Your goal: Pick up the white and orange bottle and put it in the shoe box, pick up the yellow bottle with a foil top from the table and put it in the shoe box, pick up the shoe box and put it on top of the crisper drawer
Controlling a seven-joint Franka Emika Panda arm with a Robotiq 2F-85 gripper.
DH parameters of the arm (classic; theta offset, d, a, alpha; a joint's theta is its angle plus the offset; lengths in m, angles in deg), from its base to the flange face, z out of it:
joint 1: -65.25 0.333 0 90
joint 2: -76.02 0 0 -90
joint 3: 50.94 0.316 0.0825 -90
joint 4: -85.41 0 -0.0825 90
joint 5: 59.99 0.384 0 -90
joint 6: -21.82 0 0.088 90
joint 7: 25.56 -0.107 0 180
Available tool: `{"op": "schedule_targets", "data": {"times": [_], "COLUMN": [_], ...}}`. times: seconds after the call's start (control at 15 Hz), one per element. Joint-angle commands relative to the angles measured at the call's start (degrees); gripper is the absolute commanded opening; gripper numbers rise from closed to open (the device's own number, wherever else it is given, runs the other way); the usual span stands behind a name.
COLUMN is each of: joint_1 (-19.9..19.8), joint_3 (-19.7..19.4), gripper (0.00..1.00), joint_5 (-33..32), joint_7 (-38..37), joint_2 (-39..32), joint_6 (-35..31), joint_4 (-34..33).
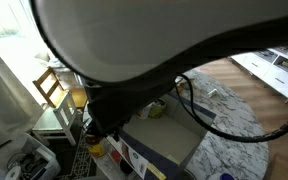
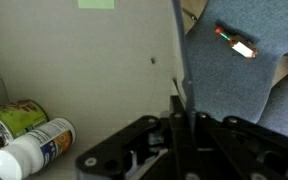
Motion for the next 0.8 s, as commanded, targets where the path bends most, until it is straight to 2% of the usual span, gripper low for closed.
{"op": "schedule_targets", "data": {"times": [0.0,0.73], "joint_1": [1.3,2.7], "joint_3": [-0.1,-0.5], "gripper": [0.01,0.01], "joint_5": [-2.2,-2.2], "joint_7": [-0.7,1.0], "joint_2": [-2.9,-9.0], "joint_6": [-0.1,0.0], "joint_4": [-4.1,-10.7]}}
